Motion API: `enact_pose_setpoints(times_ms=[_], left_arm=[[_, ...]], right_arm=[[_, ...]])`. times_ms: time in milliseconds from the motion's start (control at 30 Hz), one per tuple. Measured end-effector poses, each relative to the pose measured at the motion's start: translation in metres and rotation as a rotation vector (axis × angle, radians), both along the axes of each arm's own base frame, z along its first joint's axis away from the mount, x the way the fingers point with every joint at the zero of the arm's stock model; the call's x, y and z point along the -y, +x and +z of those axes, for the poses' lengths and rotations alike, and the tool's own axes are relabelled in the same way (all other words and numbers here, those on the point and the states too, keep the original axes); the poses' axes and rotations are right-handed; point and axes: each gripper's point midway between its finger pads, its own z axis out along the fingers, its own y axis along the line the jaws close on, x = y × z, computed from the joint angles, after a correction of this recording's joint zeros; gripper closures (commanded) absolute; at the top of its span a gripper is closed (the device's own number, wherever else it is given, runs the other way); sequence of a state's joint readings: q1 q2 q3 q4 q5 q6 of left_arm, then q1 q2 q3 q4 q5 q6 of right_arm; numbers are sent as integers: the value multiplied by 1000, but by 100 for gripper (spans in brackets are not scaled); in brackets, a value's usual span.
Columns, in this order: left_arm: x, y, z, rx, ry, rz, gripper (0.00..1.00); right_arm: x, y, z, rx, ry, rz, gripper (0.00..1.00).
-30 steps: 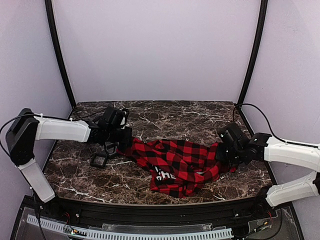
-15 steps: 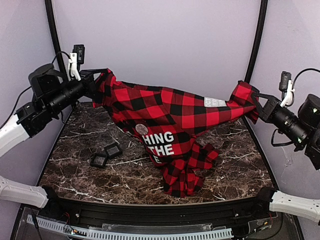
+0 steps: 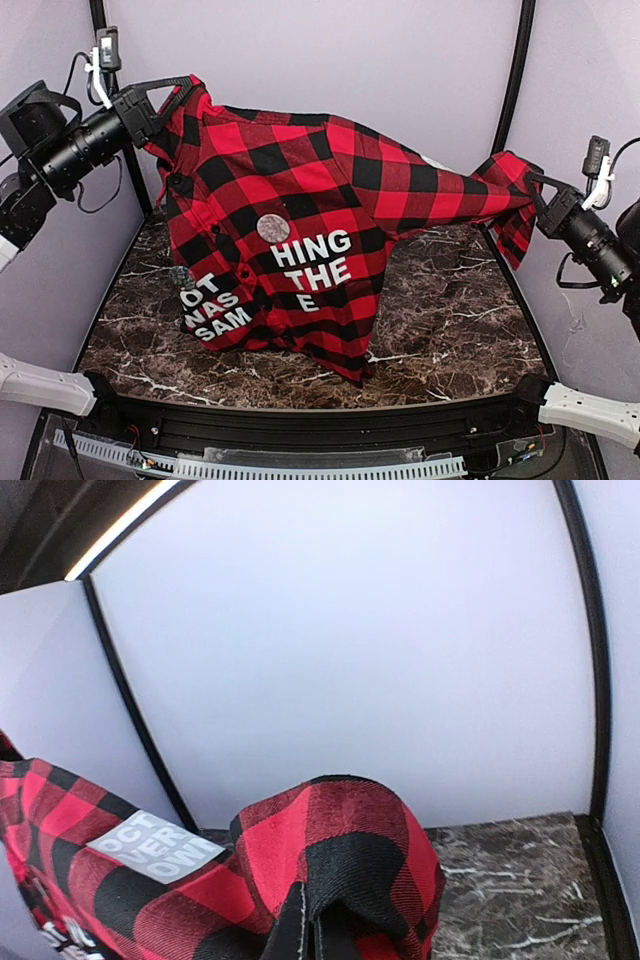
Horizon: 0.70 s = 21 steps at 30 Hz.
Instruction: Remove the brooch from the garment
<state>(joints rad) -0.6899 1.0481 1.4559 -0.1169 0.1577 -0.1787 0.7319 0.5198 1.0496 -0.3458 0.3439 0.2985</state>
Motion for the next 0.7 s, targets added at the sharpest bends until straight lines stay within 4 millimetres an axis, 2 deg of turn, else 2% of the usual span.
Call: enact_pose_setpoints(times_ms=[100,200,267,300,367,433,533,567,633,700], left_arm=[[17,26,-25,-77,36,18,99],[42,70,-72,-183,123,71,99],[63,106,-120,-269,209,110,99],[75,126,-156,-326,273,130,99],[93,153,-216,-413,376,154,99],[107,175,-283,-502,487,168,99],[120,194,-362,-604,614,176,99],[124,200,-382,-628,646,178,99],[130,212,-409,-654,685,193,99],[135,224,-421,-656,702,214,94]], right_arm=[[9,20,-36,-89,-13,-121,100],[15,44,-87,-217,-51,-257,100],[18,56,-122,-297,-82,-336,100],[19,59,-137,-329,-94,-367,100],[23,66,-173,-397,-120,-437,100],[28,71,-209,-464,-157,-506,100],[36,73,-242,-525,-184,-594,100],[40,74,-250,-541,-187,-623,100],[48,77,-262,-568,-193,-677,100],[59,81,-275,-601,-202,-735,100]])
